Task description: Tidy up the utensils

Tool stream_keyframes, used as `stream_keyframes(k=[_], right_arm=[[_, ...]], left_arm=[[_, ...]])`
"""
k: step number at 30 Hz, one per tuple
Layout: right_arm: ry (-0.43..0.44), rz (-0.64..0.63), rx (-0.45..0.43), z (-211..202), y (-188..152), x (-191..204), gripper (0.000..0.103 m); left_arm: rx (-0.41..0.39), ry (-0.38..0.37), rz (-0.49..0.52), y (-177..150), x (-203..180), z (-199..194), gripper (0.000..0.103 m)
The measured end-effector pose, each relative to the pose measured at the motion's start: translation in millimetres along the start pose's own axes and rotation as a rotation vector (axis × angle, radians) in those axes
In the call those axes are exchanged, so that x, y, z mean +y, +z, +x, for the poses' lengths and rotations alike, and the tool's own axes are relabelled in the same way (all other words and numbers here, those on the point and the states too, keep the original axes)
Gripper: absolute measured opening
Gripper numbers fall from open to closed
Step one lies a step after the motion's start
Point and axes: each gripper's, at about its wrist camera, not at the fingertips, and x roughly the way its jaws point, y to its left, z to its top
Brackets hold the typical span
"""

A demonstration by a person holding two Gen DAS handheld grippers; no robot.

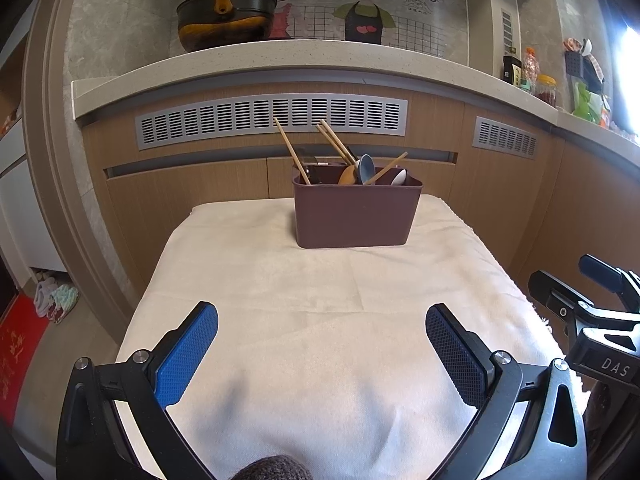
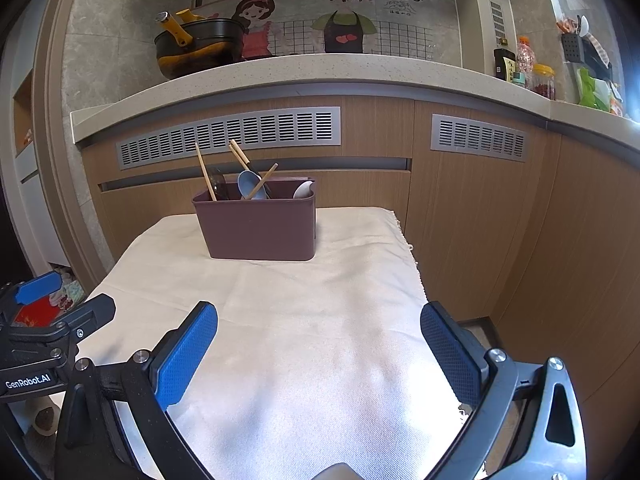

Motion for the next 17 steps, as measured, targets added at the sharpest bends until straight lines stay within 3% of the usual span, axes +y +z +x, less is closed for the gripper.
stream_keyframes(k=[17], right_arm=[[0.004,0.000,0.004,0.2,-0.3,-0.9,0.102]], left_arm=[[0.012,0.003,-0.026,-2.2,4.3,2.9,0.103]])
